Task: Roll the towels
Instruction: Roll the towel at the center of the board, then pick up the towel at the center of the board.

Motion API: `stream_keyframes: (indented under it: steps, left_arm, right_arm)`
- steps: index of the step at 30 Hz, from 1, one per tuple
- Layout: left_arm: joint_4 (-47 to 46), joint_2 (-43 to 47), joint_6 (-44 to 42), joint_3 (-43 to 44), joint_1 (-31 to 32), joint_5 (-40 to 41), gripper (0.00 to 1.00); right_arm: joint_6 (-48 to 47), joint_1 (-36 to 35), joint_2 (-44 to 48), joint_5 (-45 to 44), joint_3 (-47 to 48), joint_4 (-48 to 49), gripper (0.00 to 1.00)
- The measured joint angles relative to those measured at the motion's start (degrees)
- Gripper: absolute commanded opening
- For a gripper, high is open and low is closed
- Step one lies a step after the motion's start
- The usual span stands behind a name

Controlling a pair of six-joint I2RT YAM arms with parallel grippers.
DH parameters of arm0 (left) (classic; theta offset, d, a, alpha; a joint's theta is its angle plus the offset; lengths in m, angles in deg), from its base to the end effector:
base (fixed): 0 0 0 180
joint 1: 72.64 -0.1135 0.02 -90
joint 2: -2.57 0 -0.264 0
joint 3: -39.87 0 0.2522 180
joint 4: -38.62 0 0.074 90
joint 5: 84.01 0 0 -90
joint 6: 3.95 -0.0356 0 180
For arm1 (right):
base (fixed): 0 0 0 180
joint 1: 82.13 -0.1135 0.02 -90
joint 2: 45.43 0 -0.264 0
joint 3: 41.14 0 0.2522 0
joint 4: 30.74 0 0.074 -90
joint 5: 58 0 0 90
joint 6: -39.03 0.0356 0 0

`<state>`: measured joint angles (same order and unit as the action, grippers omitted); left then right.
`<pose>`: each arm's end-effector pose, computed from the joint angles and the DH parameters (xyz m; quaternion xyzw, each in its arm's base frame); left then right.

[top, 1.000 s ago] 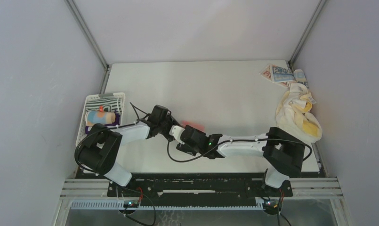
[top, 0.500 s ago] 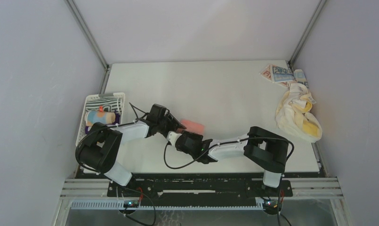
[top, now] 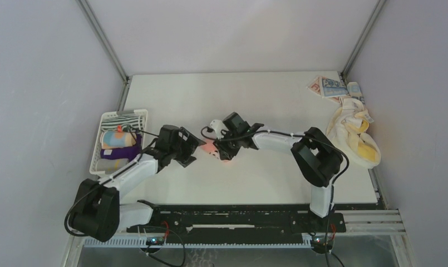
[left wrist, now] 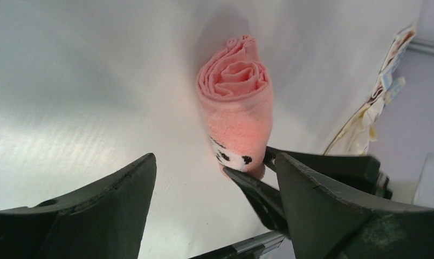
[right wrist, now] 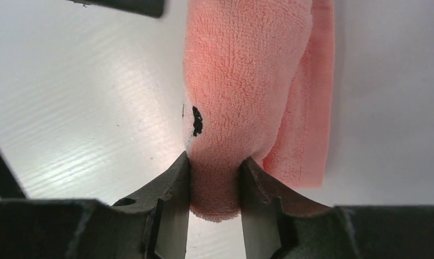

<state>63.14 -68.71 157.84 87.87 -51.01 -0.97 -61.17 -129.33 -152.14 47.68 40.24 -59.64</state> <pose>0.2219 -0.0926 0.1829 -0.3749 0.8527 -0.3004 0.2052 0.2560 0.2906 0.1706 -0.4895 0.8068 0.2196 0.2473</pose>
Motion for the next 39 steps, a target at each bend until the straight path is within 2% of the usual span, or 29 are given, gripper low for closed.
stream_keyframes:
  steps: [6,8,17,24,39]
  left_arm:
    - [0.0,6.1,0.0,-4.5,-1.3,1.2,0.9]
    - [-0.5,7.0,0.0,-5.9,-1.3,1.0,0.9]
    - [-6.1,8.9,1.3,-12.1,-0.5,-1.0,0.89]
    - [-10.0,7.6,3.1,-13.2,2.2,-1.2,0.85]
    - [-17.9,-0.8,6.6,-13.0,5.4,-1.1,0.8]
  right_arm:
    - [4.2,4.0,-7.3,17.3,8.7,-6.3,0.31]
    - [6.8,4.6,-9.3,24.5,9.2,-6.5,0.32]
    - [18.9,9.0,-15.5,41.8,9.2,-5.1,0.34]
    - [25.4,10.3,-18.4,47.2,9.2,-4.0,0.36]
    - [32.7,10.4,-21.7,52.0,9.2,-0.7,0.38]
